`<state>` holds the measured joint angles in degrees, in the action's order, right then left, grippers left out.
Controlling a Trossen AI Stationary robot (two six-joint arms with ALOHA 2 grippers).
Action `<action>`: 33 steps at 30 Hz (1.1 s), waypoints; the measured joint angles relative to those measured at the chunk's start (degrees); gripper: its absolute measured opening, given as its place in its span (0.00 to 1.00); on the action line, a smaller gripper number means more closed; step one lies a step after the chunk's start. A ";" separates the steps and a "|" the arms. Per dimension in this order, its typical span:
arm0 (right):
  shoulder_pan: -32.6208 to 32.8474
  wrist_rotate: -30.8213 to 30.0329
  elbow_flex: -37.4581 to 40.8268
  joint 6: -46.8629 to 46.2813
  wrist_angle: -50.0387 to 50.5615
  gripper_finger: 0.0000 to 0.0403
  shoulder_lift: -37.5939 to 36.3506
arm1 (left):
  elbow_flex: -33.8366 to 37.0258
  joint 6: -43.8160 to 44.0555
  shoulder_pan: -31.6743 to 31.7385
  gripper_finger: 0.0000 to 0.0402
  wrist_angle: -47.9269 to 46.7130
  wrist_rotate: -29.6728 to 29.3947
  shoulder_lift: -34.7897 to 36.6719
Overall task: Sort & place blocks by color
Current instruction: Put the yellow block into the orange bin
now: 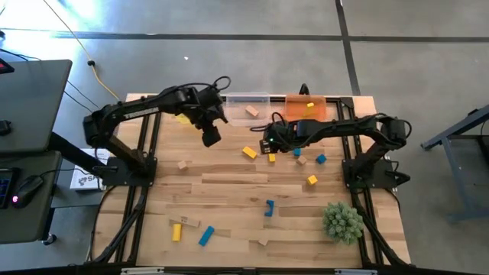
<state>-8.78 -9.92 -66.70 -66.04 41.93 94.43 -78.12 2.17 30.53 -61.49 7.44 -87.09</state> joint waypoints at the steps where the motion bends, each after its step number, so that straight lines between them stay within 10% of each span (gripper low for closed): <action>1: 0.00 0.02 0.00 0.00 -0.50 0.38 0.69 | 0.69 0.54 -0.16 0.43 -0.15 -0.25 1.00; 33: -0.07 0.94 -0.04 2.01 -6.89 0.38 14.94 | 8.97 8.32 -3.33 0.43 -0.17 -6.86 11.52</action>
<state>-8.84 -8.98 -66.73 -64.03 35.04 109.37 -69.14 10.49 27.20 -61.66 0.58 -75.57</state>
